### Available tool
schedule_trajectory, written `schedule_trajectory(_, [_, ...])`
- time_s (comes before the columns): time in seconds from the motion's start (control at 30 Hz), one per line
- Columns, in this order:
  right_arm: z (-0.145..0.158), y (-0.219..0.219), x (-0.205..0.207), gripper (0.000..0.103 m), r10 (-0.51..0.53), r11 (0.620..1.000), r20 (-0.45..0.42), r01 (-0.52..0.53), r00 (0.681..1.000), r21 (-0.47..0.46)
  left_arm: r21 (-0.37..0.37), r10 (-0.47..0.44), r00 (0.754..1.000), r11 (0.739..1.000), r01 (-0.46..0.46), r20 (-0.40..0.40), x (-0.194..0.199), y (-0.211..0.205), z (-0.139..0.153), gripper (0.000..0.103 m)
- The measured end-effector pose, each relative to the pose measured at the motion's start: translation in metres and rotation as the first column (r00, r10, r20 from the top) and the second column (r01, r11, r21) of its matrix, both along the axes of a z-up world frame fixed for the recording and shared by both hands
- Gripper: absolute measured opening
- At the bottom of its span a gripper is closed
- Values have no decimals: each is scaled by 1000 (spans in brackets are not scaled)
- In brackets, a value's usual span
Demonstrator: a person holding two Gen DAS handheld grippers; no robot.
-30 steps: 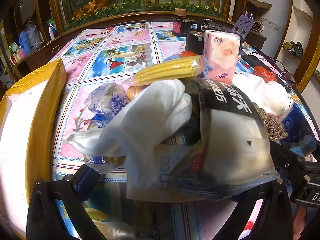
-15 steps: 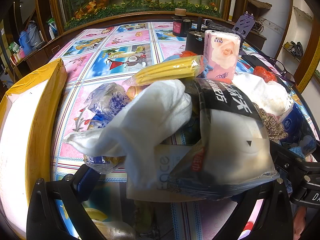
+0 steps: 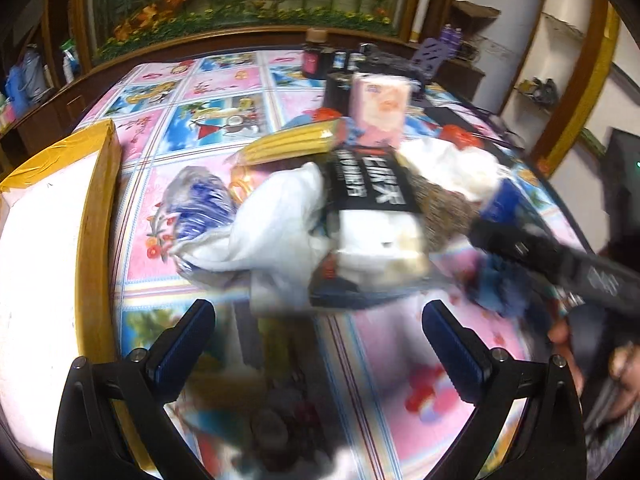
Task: Organize soft objects
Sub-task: 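Grasp the white cloth with the left tool while the right tool grasps the blue towel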
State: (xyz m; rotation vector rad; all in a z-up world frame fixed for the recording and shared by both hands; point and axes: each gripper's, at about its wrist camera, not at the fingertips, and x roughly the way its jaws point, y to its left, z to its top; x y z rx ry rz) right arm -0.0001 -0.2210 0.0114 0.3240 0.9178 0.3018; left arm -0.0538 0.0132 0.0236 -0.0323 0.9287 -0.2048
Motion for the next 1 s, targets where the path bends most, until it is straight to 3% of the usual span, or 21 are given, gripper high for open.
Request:
schedule_trajectory(0.17, [1,-4,-6,102,22,1000,-2,-22,1000,17,-70,-52,999,996,51,-1,-37,10,-2,103])
schedule_trajectory(0.37, [22,-20,-35,103,81,997,49,-81,995,-16,-76,-80,994,993,86,76,-71,21,4,103])
schedule_trajectory(0.57, [32,-31,-66,102,121,993,82,-119,989,-28,-103,-63,995,992,71,83,-71,30,8,82])
schedule_trajectory(0.67, [38,-18,-71,101,153,988,96,-149,984,-46,-104,-54,995,993,62,81,-68,33,10,82])
schedule_trajectory(0.77, [32,1,-63,84,194,979,66,-189,979,-75,-100,-43,996,994,50,79,-67,36,11,82])
schedule_trajectory(0.8, [28,7,-59,73,202,976,47,-197,978,-91,-98,-38,996,994,46,80,-67,37,11,82])
schedule_trajectory(1.0, [9,19,-37,70,200,959,0,-195,980,-205,-87,-32,996,995,39,82,-62,39,15,82])
